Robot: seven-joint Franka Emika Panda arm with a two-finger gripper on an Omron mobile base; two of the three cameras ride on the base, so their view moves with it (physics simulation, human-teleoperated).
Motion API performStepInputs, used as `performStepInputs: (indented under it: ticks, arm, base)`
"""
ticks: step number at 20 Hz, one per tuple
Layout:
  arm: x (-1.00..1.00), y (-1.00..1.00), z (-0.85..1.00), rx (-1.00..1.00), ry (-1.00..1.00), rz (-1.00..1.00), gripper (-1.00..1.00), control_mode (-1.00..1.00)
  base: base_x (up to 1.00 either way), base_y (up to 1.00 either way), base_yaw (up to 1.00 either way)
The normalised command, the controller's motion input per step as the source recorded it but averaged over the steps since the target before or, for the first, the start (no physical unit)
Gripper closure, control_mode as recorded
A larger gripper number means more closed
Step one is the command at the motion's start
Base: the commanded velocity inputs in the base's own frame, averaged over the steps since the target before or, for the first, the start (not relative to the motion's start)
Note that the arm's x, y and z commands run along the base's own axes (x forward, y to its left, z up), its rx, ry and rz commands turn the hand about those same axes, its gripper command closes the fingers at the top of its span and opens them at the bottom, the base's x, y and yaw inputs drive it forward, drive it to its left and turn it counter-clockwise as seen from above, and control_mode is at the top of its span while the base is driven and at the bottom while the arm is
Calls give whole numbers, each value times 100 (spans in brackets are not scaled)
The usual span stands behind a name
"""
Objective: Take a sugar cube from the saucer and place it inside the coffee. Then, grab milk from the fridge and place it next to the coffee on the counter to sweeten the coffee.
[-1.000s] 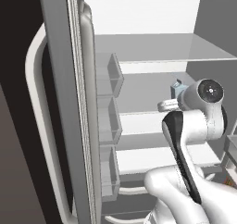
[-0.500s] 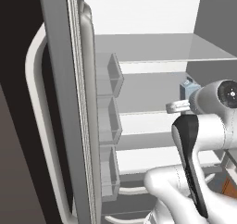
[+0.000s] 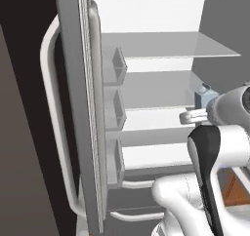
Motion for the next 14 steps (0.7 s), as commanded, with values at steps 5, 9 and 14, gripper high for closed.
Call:
performStepInputs:
  ticks: [5,9,14]
  arm:
    - [0,0,0,0,0,0,100,100]
    - [0,0,0,0,0,0,100,100]
    - [0,0,0,0,0,0,100,100]
  base:
    - [-100,36,-2]
    - [-100,13,-8]
    - [-100,-34,-11]
